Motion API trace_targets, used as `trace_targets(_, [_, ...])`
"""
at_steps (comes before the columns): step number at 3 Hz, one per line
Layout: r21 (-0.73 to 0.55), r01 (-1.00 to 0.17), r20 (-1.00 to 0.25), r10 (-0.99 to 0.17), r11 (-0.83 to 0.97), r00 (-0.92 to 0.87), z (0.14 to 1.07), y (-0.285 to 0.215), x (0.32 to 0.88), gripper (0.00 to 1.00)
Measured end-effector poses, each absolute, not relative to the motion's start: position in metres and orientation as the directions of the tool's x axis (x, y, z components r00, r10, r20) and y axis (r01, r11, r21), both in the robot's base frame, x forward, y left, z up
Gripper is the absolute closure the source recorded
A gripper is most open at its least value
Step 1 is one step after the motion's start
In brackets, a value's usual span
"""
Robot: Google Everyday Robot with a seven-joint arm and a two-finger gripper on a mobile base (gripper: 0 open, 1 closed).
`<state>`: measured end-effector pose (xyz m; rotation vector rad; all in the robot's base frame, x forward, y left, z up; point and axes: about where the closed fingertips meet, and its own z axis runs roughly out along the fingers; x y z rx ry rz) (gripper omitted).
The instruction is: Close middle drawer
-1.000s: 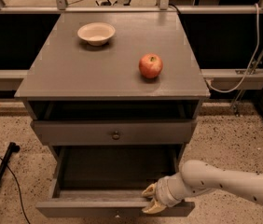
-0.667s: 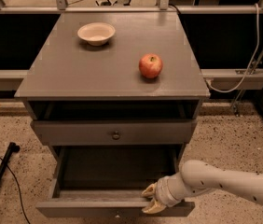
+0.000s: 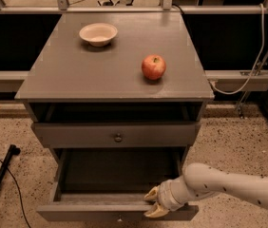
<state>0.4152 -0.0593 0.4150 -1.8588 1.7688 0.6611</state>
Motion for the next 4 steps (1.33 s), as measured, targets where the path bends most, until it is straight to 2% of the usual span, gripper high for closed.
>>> trace_targets(1, [-0.042, -0.998, -0.656, -0.753, -0.037, 0.056, 0.416, -0.050, 0.444, 0.02])
trace_targets(3, [-0.094, -0.995, -0.671, -0.737, -0.023, 0.080, 0.425, -0.035, 0.495, 0.00])
trace_targets(4, [-0.080, -0.997, -0.667, -0.743, -0.006, 0.058, 0.423, -0.043, 0.484, 0.00])
